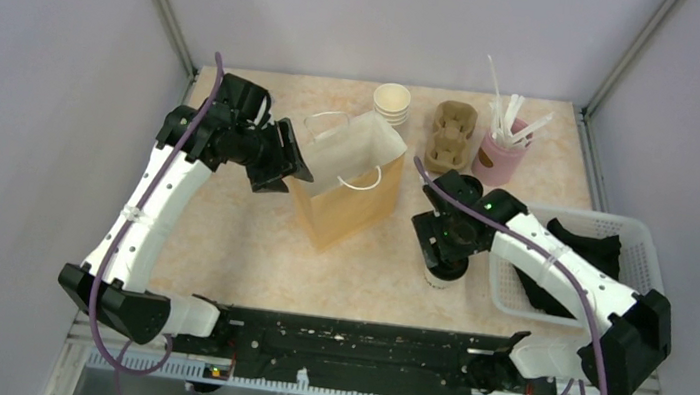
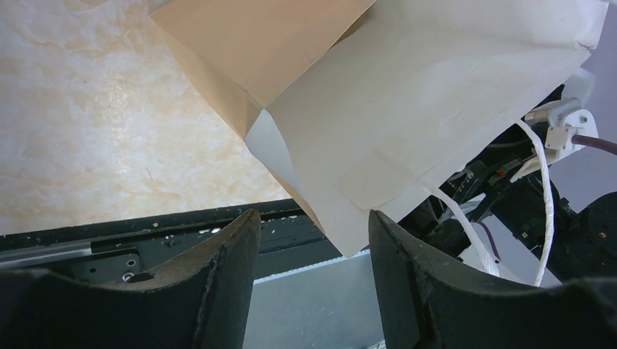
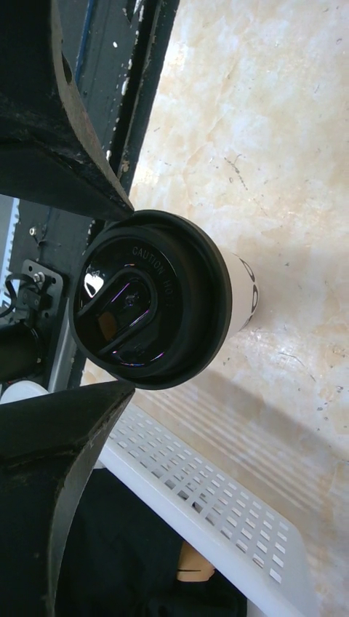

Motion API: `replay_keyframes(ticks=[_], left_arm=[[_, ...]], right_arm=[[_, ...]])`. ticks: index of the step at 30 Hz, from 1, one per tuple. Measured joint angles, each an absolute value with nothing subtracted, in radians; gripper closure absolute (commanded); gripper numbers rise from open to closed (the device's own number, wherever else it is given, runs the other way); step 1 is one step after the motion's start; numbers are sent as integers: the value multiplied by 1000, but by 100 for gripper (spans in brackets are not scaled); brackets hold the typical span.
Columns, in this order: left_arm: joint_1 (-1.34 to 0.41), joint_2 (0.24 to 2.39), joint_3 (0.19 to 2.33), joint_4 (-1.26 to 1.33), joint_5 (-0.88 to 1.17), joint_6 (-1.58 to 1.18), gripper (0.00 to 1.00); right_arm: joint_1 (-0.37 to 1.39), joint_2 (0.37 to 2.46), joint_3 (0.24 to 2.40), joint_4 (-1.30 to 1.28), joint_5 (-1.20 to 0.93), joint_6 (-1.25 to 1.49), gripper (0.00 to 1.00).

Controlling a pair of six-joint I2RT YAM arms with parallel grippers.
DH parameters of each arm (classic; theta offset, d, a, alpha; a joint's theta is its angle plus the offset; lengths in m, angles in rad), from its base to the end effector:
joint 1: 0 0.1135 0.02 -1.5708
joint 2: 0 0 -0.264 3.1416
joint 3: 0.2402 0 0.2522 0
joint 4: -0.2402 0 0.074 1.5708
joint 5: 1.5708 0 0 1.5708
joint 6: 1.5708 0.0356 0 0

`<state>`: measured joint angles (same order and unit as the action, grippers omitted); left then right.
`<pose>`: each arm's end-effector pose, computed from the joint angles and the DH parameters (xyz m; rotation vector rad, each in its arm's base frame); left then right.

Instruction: Pack the takeout coffee

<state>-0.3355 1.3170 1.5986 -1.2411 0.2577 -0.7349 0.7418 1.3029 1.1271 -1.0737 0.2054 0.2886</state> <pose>0.2185 -0.0858 0.4060 -0.4198 2.6208 -0.7223 0.1790 0.1542 0.2810 -0.5756 2.7019 -0.0272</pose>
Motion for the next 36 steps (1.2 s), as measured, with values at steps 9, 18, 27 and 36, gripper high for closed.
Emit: replay_keyframes(ticks=[9,18,27,36], left_arm=[[-336,1317,1598,-1241,268,-742,37],[-336,1303,1581,-1235,275,-757,34],[-355,1288,1566,-1230,275,-786,42],[-381,1288,1561,-1214,242,-812,47]], right_arm=[[742,1312,1126,-1061,209,288,21],[742,1325,1126,-1062,213,291,26],[742,1330,1126,-1063,221,299,43],[742,1290,1127,-1059,220,299,51]])
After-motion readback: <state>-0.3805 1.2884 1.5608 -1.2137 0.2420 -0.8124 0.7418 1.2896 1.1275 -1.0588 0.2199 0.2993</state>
